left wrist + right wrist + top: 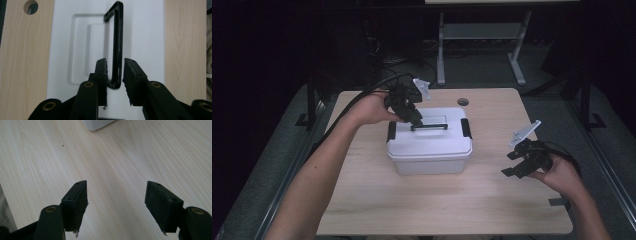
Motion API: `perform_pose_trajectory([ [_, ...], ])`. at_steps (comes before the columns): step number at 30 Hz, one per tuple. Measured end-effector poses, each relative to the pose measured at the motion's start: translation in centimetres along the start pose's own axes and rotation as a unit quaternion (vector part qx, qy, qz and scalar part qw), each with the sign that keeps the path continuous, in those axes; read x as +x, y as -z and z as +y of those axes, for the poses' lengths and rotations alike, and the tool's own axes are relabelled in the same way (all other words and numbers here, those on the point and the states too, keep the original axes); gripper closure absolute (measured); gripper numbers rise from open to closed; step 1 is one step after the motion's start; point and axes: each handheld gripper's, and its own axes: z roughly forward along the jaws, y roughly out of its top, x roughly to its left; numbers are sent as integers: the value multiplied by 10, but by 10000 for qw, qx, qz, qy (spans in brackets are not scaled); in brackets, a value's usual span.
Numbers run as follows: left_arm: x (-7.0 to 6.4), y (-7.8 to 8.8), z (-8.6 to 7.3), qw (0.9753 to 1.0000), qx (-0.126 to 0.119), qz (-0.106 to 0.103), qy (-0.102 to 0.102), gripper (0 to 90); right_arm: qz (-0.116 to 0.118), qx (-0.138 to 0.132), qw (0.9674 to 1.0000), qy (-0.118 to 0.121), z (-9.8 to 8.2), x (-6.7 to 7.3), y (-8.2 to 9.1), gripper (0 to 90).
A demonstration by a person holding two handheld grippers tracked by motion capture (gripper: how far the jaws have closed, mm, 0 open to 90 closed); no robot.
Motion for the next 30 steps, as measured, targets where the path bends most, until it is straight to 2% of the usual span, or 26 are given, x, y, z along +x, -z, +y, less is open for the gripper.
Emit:
perform_pose_trajectory([
  [9,1,17,-31,9994,-80,190,265,718,25,35,10000,30,5,1,-3,337],
  [16,4,25,-57,9981,-115,298,534,682,27,67,10000,64,9,0,-5,336],
  [30,1,31,-89,9956,-158,443,808,663,1,62,10000,53,8,2,-3,335],
])
